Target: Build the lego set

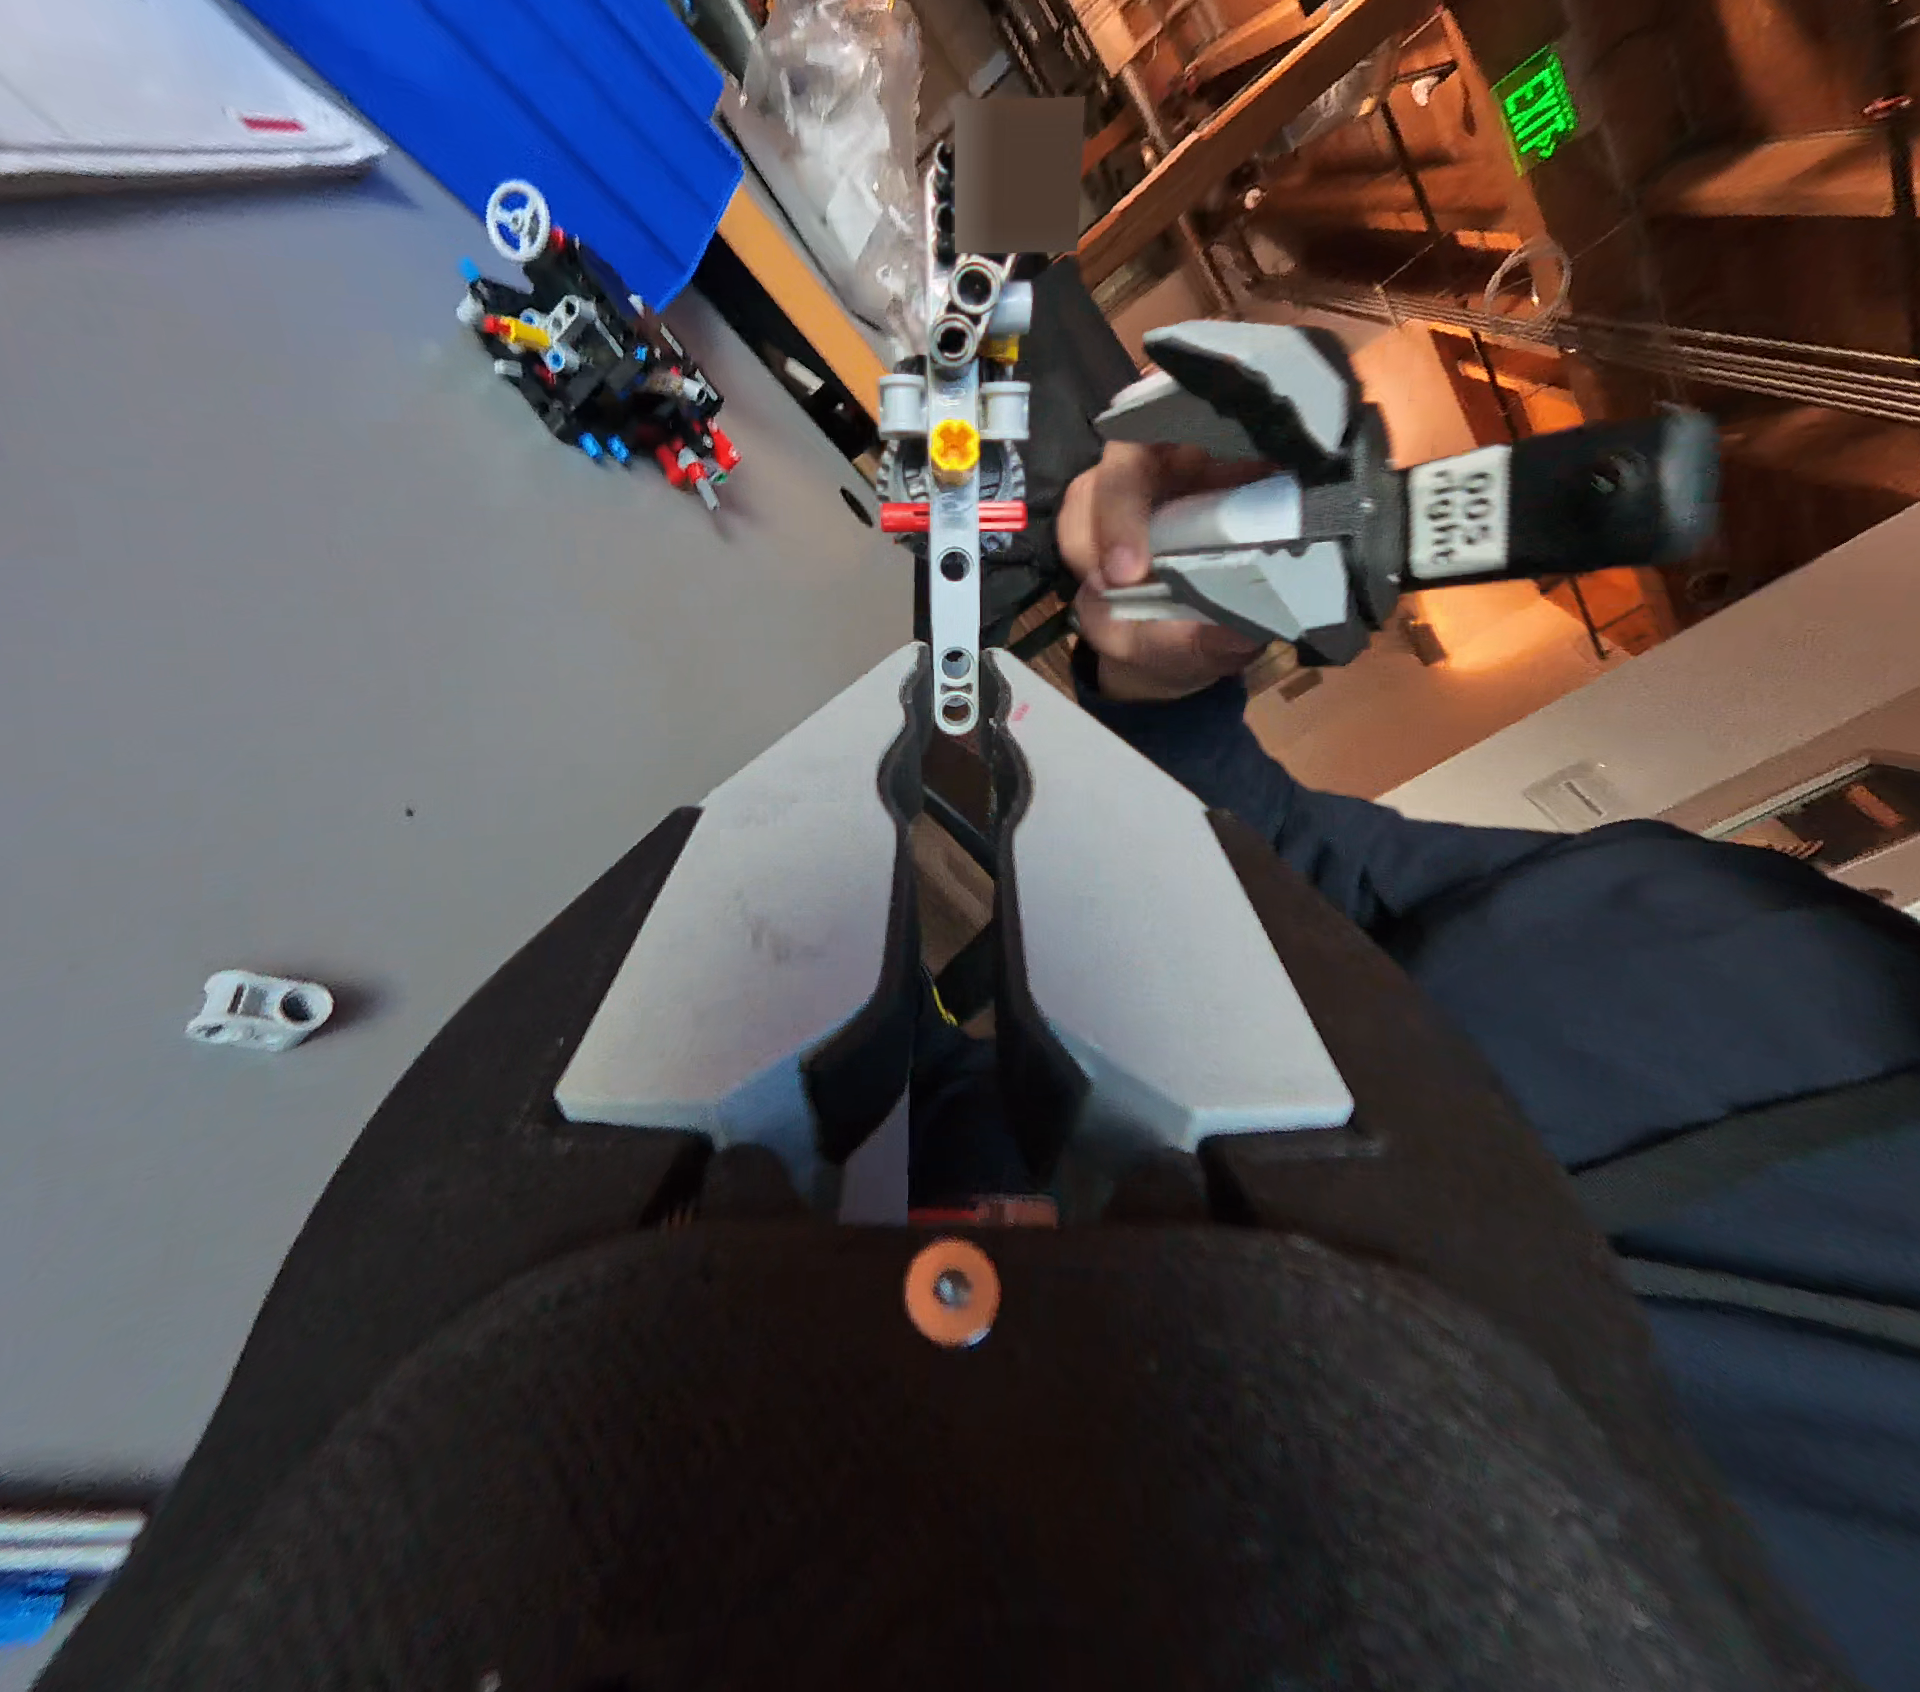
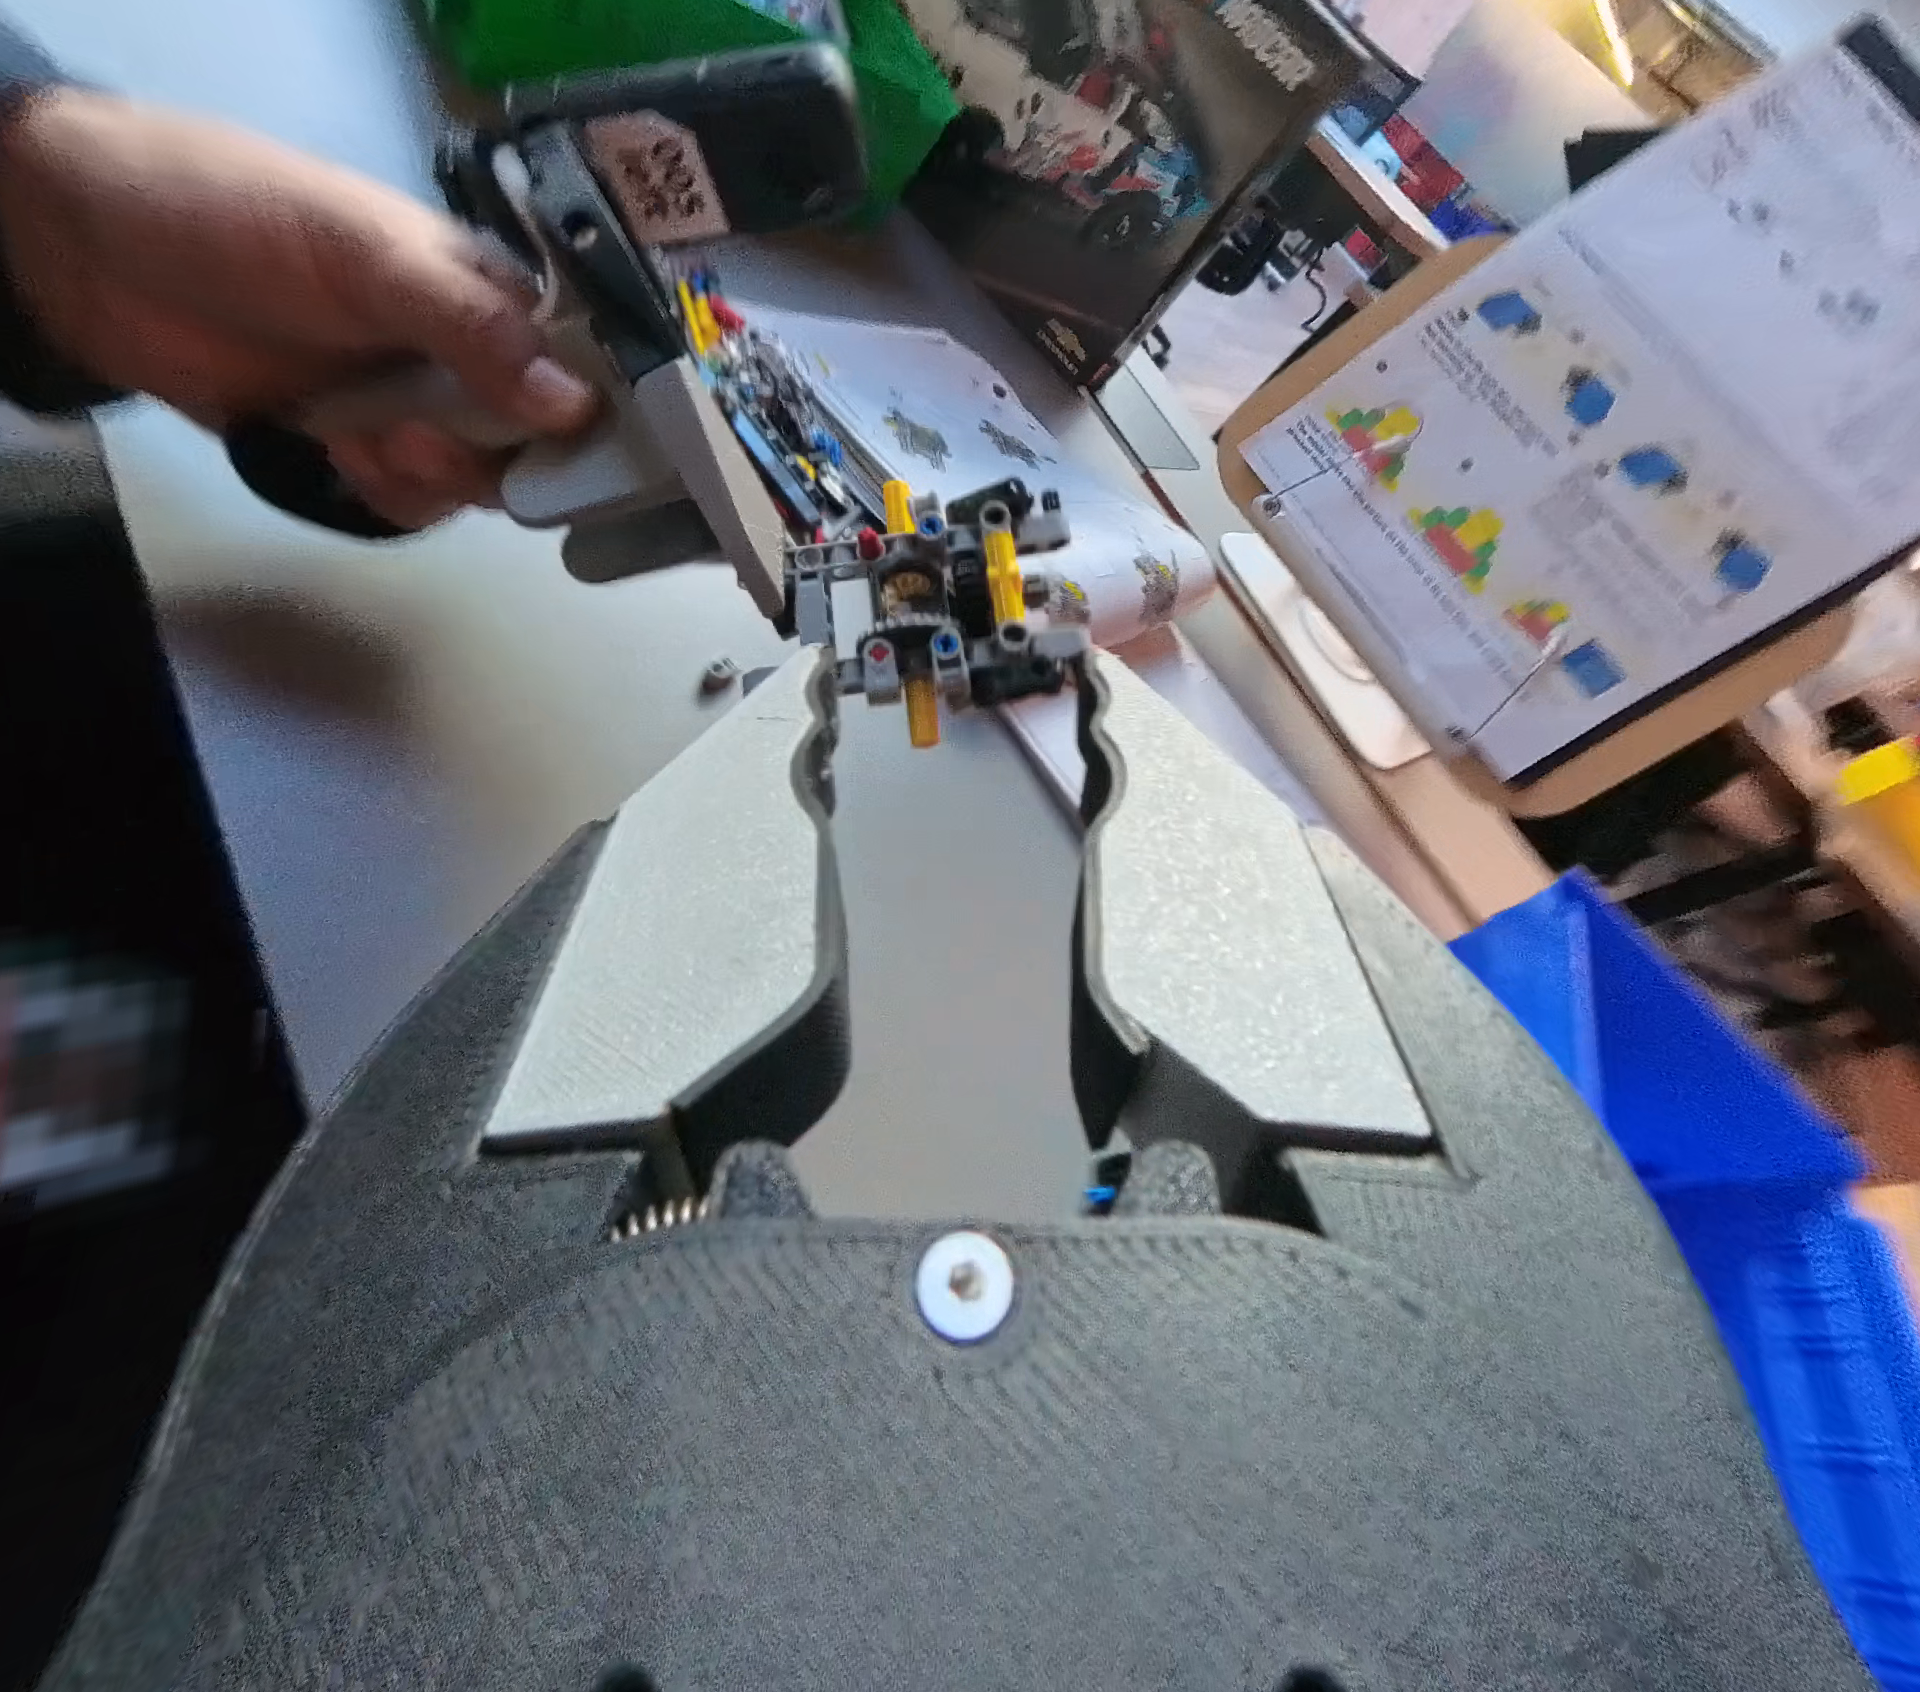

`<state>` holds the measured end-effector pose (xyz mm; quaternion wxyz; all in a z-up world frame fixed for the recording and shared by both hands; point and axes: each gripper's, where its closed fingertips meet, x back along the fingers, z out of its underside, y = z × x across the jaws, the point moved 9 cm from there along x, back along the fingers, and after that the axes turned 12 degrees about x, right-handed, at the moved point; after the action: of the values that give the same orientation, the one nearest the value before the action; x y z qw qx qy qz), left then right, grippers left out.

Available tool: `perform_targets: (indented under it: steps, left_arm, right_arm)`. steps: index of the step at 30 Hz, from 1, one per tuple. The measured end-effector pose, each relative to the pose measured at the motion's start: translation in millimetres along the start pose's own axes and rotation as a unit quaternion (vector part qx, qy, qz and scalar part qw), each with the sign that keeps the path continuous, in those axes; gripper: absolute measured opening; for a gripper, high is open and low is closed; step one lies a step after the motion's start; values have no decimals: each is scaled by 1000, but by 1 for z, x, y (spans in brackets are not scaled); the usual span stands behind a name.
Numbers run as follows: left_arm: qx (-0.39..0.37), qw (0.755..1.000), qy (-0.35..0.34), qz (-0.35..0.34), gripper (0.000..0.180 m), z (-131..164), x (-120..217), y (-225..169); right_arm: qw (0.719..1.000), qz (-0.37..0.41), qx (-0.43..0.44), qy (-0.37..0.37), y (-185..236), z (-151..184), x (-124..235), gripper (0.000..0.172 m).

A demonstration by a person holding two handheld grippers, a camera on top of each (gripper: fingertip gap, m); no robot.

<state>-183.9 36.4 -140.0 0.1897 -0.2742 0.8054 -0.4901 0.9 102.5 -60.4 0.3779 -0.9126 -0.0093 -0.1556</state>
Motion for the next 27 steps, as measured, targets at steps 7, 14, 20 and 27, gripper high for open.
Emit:
perform_targets:
  steps: [7, 14, 20, 27]
  left_arm:
    - [9, 999, 0, 36, 5, 6, -11, -14]
    - [44, 998, -27, -28, 5, 24, -25, -1]
    - [116, 988, -54, -82, 5, 45, -36, 27]
    - [135, 985, -13, -111, 25, 50, -36, 32]
  right_arm:
    - [996, -9, -81, 35, 14, 23, 2, 74]
    - [985, -30, -158, 67, 42, 41, -13, 67]
    - [974, -35, -193, 116, 78, 67, -20, 40]
    - [965, -41, -177, 191, 91, 83, -29, 35]
